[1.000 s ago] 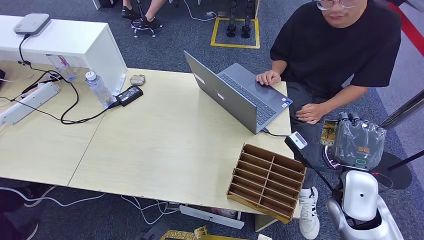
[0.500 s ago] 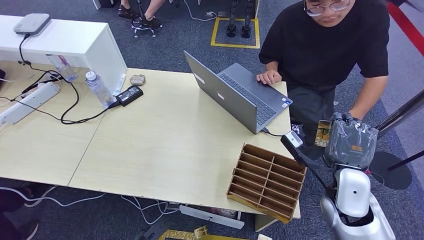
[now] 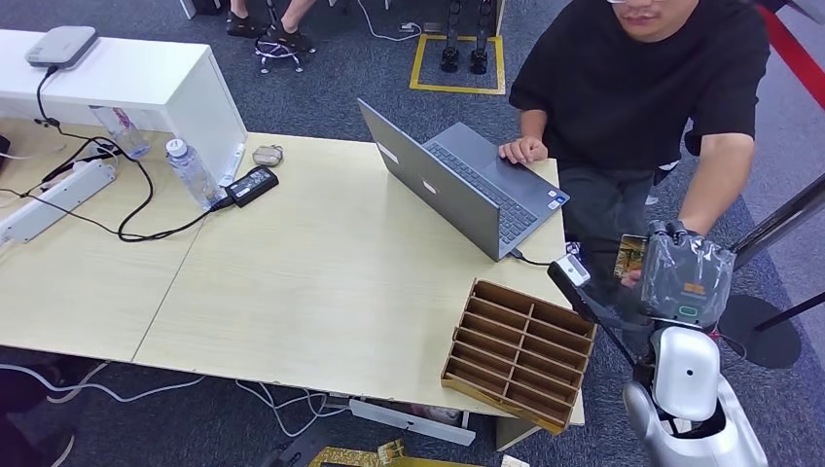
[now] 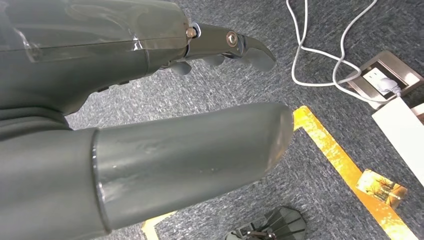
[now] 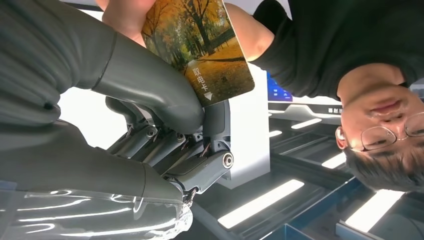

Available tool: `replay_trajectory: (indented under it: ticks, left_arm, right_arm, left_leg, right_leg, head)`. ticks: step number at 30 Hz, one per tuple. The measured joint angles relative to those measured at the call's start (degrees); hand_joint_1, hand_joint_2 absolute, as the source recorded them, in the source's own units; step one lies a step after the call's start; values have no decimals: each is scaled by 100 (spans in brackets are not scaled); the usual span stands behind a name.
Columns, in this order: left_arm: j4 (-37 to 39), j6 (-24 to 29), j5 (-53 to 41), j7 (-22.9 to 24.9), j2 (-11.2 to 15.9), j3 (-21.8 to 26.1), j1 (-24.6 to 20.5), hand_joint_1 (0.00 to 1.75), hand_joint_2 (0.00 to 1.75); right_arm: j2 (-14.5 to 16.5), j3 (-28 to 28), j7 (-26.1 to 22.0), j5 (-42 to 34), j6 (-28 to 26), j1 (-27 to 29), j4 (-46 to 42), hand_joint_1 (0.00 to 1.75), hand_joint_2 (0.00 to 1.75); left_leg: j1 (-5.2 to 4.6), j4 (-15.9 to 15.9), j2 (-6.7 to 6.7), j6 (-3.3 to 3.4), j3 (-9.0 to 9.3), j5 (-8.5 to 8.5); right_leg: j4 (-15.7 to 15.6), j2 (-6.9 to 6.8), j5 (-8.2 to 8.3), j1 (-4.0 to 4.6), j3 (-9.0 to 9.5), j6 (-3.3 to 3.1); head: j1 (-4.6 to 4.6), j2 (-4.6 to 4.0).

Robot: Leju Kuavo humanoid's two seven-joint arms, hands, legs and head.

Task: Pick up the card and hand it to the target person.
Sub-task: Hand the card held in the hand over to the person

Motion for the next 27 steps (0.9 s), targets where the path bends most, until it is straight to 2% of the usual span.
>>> replay_trajectory:
  ticks: [4, 8, 16, 21, 27]
  left_arm:
    - [0, 2, -2, 30, 4, 0, -17, 0, 0]
    - [0, 1, -15, 42, 10, 1, -23, 0, 0]
    - [0, -9, -23, 12, 33, 2, -23, 0, 0]
    - [0, -3, -13, 13, 48, 2, -13, 0, 0]
    - [0, 75, 73, -1, 62, 5, 49, 0, 0]
  right_arm:
    - [0, -29, 2, 15, 37, 0, 29, 144, 175]
    - [0, -31, 16, 33, 178, 5, 29, 4, 175]
    - [5, -61, 118, -32, 456, 62, 28, 0, 175]
    - [31, -76, 120, -131, 220, 149, -34, 0, 175]
    - [171, -79, 97, -275, -323, 367, -350, 0, 175]
  left_leg:
    - [0, 0, 0, 0, 0, 0]
    - [0, 0, 0, 0, 0, 0]
    - [0, 0, 0, 0, 0, 0]
    - [0, 0, 0, 0, 0, 0]
    - [0, -1, 0, 0, 0, 0]
  right_leg:
    - [0, 0, 0, 0, 0, 0]
    - [0, 0, 0, 0, 0, 0]
    - [0, 1, 0, 0, 0, 0]
    - [0, 0, 0, 0, 0, 0]
    - [0, 0, 0, 1, 0, 0]
  head:
    - [0, 0]
    - [-1, 0]
    - [0, 0]
    - [0, 0]
    - [0, 0]
